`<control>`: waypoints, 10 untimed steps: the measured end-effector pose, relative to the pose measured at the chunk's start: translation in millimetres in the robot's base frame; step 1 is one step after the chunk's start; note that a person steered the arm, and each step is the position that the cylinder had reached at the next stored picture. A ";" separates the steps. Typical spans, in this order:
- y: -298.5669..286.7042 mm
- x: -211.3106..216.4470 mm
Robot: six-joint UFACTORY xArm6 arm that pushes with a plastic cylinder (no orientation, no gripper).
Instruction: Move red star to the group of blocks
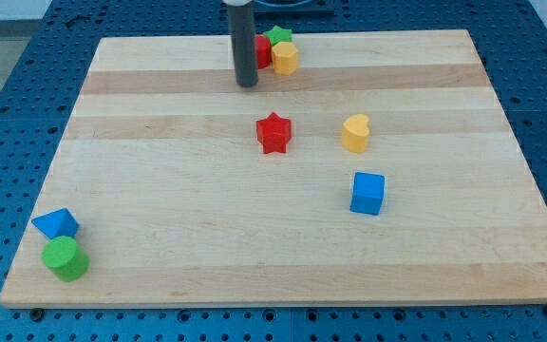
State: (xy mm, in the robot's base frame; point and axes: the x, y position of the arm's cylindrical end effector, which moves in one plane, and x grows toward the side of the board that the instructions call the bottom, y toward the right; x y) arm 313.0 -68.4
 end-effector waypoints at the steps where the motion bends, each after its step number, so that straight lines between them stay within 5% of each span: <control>1: -28.6 25.1; 3: -35.0 115.4; 5: 31.2 125.5; 8: 40.2 94.1; 10: 86.4 116.0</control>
State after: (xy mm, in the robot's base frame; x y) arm 428.9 18.0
